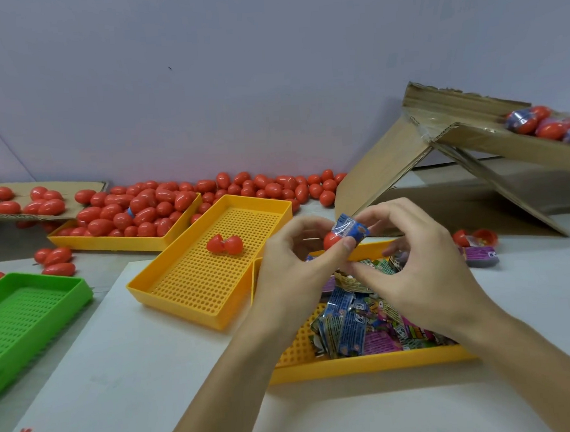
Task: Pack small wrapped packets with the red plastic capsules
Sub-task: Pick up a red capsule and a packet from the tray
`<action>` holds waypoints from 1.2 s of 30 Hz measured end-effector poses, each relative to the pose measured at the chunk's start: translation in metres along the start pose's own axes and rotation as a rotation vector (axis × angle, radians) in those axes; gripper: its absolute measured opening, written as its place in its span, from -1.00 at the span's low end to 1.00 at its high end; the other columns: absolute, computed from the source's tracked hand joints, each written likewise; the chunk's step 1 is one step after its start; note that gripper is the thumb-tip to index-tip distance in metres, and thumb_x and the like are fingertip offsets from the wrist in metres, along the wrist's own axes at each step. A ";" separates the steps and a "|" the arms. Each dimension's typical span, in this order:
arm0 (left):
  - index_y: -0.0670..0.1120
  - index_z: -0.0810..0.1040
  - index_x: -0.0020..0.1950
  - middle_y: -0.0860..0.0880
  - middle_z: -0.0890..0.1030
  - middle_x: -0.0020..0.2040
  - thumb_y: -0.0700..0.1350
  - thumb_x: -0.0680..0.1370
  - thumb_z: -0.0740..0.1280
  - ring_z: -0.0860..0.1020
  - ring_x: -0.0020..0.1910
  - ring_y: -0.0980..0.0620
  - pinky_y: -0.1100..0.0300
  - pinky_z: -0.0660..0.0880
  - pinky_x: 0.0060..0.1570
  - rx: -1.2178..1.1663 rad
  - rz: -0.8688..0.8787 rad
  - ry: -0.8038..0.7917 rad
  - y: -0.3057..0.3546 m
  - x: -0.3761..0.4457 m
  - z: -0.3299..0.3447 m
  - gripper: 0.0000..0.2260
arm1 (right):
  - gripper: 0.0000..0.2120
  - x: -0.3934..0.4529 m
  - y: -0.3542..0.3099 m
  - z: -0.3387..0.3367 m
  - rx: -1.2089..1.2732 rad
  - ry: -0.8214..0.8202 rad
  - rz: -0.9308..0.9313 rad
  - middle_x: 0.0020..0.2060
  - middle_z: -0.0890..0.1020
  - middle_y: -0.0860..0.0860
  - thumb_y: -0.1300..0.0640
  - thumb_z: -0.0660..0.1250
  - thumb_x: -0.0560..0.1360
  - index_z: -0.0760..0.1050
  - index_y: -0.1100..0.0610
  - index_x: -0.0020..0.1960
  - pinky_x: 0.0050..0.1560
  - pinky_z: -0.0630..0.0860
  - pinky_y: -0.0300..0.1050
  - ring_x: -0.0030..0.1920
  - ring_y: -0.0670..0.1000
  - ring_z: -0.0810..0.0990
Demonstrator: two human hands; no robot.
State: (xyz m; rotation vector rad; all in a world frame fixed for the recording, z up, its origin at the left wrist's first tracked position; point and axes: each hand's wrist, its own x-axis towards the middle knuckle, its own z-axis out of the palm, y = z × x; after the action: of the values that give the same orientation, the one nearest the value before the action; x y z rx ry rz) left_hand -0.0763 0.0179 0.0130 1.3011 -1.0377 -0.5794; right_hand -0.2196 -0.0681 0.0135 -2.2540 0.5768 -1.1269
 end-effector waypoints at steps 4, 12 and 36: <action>-0.07 0.64 -0.03 -0.11 0.68 -0.02 -0.18 0.49 0.51 0.65 0.03 -0.12 -0.05 0.62 0.03 -0.063 -0.019 0.000 -0.002 -0.002 0.004 -0.89 | -0.61 0.000 0.002 0.001 -0.071 0.015 -0.041 0.00 0.55 -0.16 -0.01 0.54 0.36 0.57 0.03 0.14 -0.11 0.41 -0.42 0.05 -0.14 0.54; -0.04 0.69 0.11 -0.05 0.71 0.00 -0.17 0.55 0.43 0.67 0.04 -0.02 0.06 0.61 0.08 -0.133 -0.081 -0.091 -0.003 -0.001 0.005 -0.85 | -0.66 0.000 0.003 0.001 -0.141 0.040 -0.099 -0.02 0.58 -0.09 0.11 0.54 0.38 0.59 0.09 0.13 -0.10 0.38 -0.48 0.00 -0.16 0.54; -0.12 0.66 0.11 -0.08 0.71 -0.10 -0.12 0.55 0.39 0.67 -0.05 -0.06 0.04 0.64 -0.01 -0.156 -0.071 -0.172 -0.003 -0.001 0.004 -0.83 | -0.62 0.002 0.005 -0.005 -0.070 -0.012 -0.197 0.00 0.55 -0.08 0.07 0.47 0.40 0.62 0.12 0.20 -0.12 0.46 -0.38 0.03 -0.09 0.56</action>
State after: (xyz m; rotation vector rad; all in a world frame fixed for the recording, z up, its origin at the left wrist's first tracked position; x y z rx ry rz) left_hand -0.0800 0.0165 0.0098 1.1697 -1.0671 -0.8219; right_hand -0.2233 -0.0738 0.0140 -2.4183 0.4017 -1.2027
